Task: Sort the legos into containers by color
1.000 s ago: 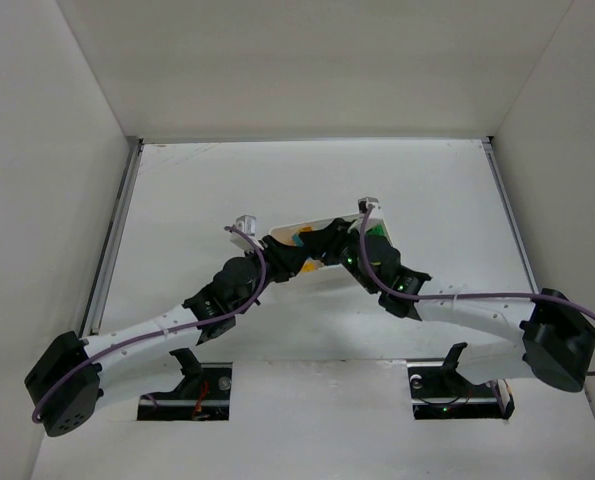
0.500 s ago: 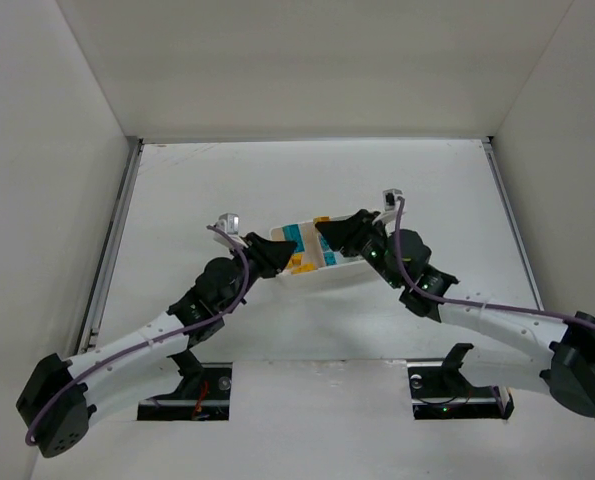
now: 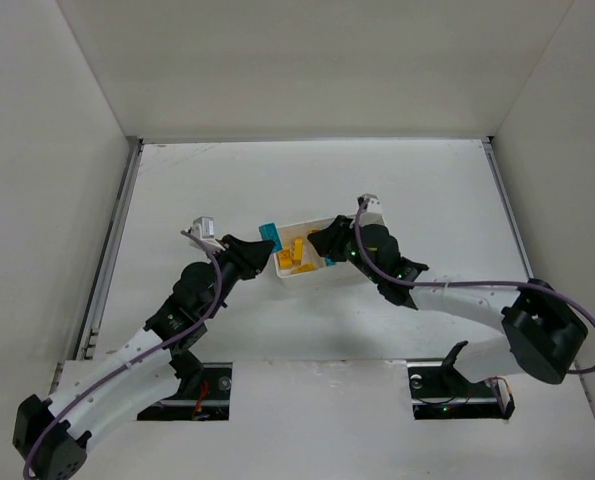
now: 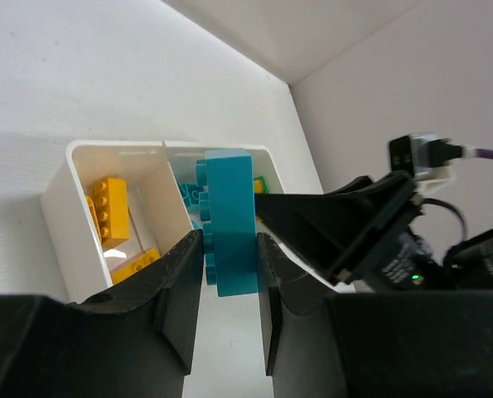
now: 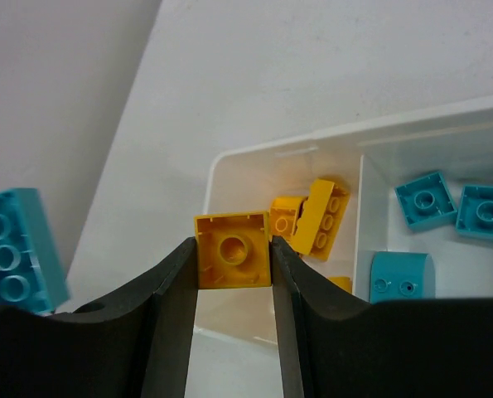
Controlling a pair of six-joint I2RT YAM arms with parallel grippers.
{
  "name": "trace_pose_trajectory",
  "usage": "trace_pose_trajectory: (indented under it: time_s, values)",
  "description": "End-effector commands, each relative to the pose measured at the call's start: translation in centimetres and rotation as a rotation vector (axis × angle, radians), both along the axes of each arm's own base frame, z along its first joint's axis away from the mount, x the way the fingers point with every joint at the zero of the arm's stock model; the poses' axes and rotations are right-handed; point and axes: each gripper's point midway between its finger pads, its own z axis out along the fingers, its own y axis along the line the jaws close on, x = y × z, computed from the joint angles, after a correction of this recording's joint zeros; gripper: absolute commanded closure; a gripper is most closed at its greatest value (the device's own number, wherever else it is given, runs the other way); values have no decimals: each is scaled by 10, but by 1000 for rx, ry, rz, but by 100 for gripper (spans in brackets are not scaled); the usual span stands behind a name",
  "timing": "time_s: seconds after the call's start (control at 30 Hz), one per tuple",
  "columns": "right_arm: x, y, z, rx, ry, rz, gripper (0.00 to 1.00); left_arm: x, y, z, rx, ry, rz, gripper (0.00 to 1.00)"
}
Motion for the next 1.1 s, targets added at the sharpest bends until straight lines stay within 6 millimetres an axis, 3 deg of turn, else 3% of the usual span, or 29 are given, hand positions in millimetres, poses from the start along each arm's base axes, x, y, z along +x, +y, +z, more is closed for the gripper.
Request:
trace_pose_trajectory:
  time_s: [0.0,0.07,0.13,0.27,0.4,0.53,0.6,0.77,0.93,1.07]
  values:
    - [9,21,28,19,-65,25,69,-2,8,26,-5,-54,9,89]
    - [12,28,26,-6,-69,33,62,-1,9,29,5,-55,12,89]
    - [14,28,28,-24,-74,32,49,0,9,27,13,-49,13,89]
    - [9,14,43,-16,-106,12,37,3,1,26,25,-38,3,89]
    - [10,-26,50,-4,-137,-59,39,8,-11,30,30,-37,-14,89]
    - [11,-79,45,2,-148,-188,72,14,-39,28,69,-16,-70,88]
    - [13,-103,38,-11,-142,-256,78,18,-59,22,116,2,-105,88]
    - [16,-137,17,-21,-123,-337,74,34,-102,3,192,53,-149,88]
    - [15,-150,20,-4,-139,-360,66,53,-140,-13,201,86,-169,88]
    - [14,-155,22,4,-148,-373,52,64,-160,-33,221,122,-180,86]
